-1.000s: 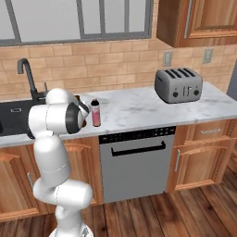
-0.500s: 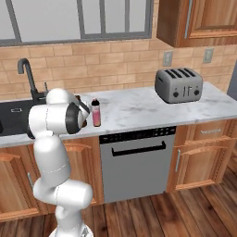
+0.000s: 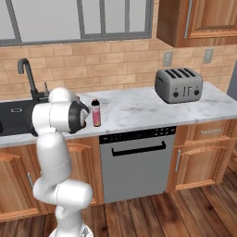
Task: Place the large bottle from the dining counter next to the other large bottle outside the sink, and place the small bottle from the dining counter next to the other small bottle inside the sink.
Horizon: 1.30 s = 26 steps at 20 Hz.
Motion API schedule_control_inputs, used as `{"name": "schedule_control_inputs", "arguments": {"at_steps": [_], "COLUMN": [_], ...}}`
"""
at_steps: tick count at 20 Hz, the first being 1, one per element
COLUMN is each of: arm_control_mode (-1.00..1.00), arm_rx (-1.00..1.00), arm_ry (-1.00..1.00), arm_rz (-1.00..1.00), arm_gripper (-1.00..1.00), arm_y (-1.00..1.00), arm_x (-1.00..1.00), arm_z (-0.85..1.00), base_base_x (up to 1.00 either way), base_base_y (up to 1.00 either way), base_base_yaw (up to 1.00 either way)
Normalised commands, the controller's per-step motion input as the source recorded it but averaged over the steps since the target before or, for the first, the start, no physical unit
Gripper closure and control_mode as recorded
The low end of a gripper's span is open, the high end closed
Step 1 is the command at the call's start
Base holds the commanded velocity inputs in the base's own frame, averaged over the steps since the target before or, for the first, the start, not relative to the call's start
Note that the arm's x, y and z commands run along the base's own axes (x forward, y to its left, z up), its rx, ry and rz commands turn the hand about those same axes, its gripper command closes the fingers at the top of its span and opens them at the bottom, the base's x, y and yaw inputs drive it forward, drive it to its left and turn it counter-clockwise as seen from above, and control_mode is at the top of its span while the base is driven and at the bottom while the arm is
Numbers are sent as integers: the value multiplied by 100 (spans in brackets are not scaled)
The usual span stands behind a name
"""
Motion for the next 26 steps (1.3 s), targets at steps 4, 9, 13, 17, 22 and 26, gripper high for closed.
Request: {"name": "schedule_control_inputs", "arguments": {"at_steps": [4,9,13,17,22,26], "arm_control_mode": [-100,-100,-100,-100,-100,-100], "arm_rx": [0,-1,-4,-4,-1,0], "arm_ry": [0,-3,-3,-4,-3,-6], "arm_rz": [0,0,0,0,0,0], "arm_gripper": [100,100,100,100,100,100], "arm_y": [11,14,18,20,8,0], "arm_x": [8,0,0,0,0,0], "arm_z": [-32,-34,-41,-44,-43,-34], "base_base_x": [0,0,0,0,0,0], "base_base_y": [0,0,0,0,0,0], "base_base_yaw": [0,0,0,0,0,0]}}
